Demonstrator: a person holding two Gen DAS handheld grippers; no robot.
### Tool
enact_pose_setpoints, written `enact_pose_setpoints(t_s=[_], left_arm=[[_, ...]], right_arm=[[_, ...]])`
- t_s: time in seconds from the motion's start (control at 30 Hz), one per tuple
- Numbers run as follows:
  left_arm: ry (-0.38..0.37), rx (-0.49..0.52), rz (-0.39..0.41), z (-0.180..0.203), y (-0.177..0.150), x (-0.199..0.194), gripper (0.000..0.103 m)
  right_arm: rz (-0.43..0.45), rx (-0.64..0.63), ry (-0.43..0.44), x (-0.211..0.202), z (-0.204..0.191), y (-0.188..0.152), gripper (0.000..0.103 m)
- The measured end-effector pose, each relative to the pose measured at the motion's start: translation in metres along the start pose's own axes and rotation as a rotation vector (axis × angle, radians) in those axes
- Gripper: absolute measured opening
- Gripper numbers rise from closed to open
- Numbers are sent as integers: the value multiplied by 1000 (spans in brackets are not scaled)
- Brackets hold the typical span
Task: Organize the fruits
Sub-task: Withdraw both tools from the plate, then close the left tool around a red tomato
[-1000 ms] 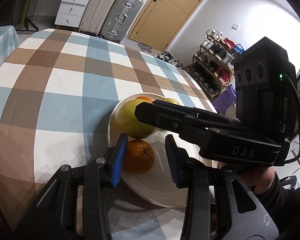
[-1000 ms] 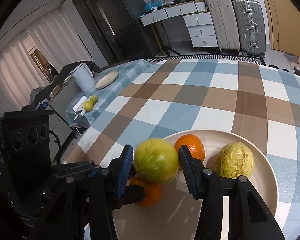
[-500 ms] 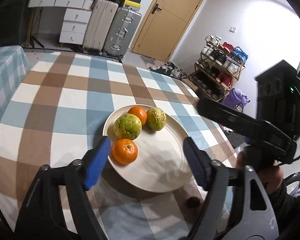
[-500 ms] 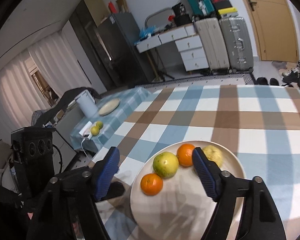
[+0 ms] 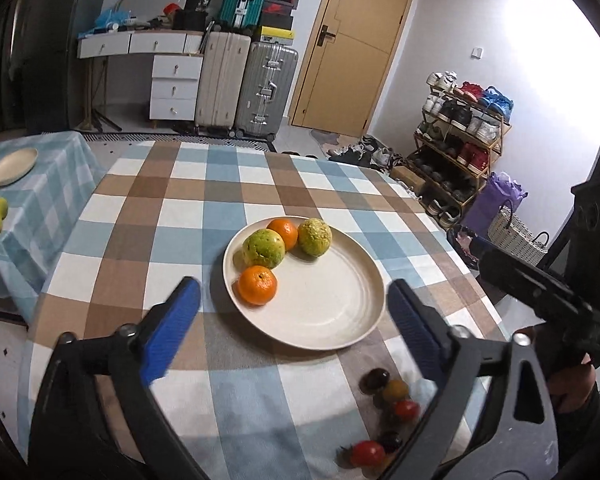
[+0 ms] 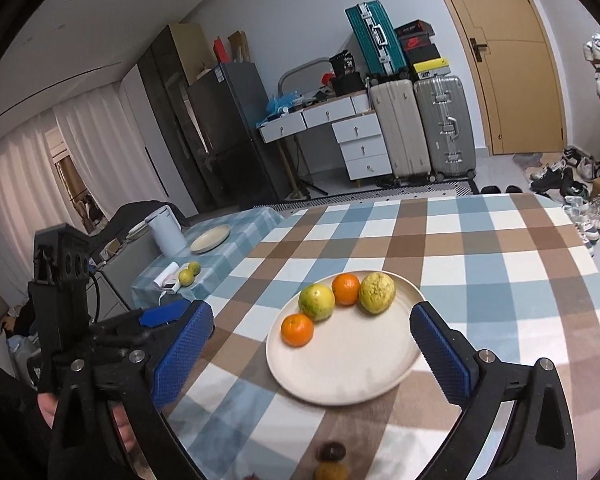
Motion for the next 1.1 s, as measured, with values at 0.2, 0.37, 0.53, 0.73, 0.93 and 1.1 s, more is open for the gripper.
enact_pose_setpoints(t_s=[0.2,0.37,0.53,0.73,0.93,1.1], left_arm=[[9,24,25,16,-16,-24,102],[24,13,32,20,-33,-37,102],[47,34,25,25,-51,-43,102],[33,12,-18,22,-74,-36,102],[18,-15,-68,17,-95,-26,102],[-16,-43,-120,12,-109,-14,102]], right_arm=[[38,-11,-27,-34,-5,-21,103],[69,-30,-53,-53,-11,-40,103],[86,-48,-86,-67,-15,-61,103],[85,-79,-133,-74,-20,-84,103],[51,-61,-141,-74,-14,-101,103],[12,-56,-135,-72,-12,-116,103]])
Point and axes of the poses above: each gripper's, at about its wrist camera, not at the fingertips, and x roughly the way its jaws point, z to its right, y to its top, the point moved 1 cm from there along x, roughly the way its jaws point, and after that the axes turned 12 degrees about -y, right-handed, at the moved point
